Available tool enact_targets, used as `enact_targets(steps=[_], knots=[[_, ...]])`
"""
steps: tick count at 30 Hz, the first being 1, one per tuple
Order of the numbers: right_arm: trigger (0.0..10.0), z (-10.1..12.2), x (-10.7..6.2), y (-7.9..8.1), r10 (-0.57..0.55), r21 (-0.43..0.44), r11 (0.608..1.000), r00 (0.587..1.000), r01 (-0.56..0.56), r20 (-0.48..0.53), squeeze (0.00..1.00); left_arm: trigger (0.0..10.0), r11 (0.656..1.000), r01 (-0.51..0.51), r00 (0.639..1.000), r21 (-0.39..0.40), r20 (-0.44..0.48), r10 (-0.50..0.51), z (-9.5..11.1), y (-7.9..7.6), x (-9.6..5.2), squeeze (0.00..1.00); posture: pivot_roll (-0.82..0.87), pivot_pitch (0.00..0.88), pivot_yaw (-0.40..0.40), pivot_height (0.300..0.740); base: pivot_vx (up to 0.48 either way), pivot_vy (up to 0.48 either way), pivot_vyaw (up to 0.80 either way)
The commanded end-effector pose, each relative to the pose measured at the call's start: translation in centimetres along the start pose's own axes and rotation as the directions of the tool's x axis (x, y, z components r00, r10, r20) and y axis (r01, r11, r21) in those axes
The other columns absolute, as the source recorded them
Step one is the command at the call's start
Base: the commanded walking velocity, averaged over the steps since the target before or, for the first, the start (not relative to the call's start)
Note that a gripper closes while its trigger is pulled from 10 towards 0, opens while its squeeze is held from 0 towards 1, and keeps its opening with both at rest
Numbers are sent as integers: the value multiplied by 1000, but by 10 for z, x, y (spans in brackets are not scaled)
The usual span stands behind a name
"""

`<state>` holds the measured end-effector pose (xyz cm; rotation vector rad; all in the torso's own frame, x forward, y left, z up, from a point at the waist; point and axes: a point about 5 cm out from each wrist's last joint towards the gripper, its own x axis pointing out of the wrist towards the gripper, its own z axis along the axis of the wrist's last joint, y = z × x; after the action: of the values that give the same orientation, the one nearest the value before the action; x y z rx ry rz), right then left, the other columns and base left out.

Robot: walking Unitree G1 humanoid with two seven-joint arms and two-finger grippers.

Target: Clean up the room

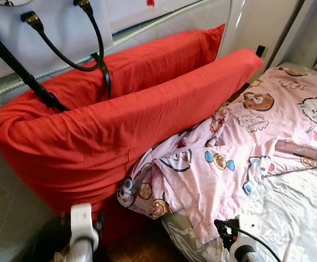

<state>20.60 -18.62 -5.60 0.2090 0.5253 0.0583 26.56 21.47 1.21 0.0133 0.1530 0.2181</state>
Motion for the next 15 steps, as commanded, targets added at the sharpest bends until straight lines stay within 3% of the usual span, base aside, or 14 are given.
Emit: enact_targets(steps=[1, 8, 15], knots=[[10000, -5, -5, -1, -6, 20, 1000, 1000, 6, 6, 0, 10000, 1000, -13, 1000, -2, -28, 13, -11, 5, -9, 0, -29, 174, 8, 740, 0, 0, 0], [10000, -12, -13, -4, 10, 23, 1000, 1000, -11, 23, 0, 10000, 1000, 10, 996, 2, 90, -11, 8, 9, -16, 0, -15, 178, -4, 740, 0, 0, 0], [10000, -13, -16, -6, 4, 0, 1000, 999, -4, 40, 0, 10000, 1000, 8, 993, 4, 116, -8, 12, 9, -24, 0, -2, 177, -12, 740, 0, 0, 0]])
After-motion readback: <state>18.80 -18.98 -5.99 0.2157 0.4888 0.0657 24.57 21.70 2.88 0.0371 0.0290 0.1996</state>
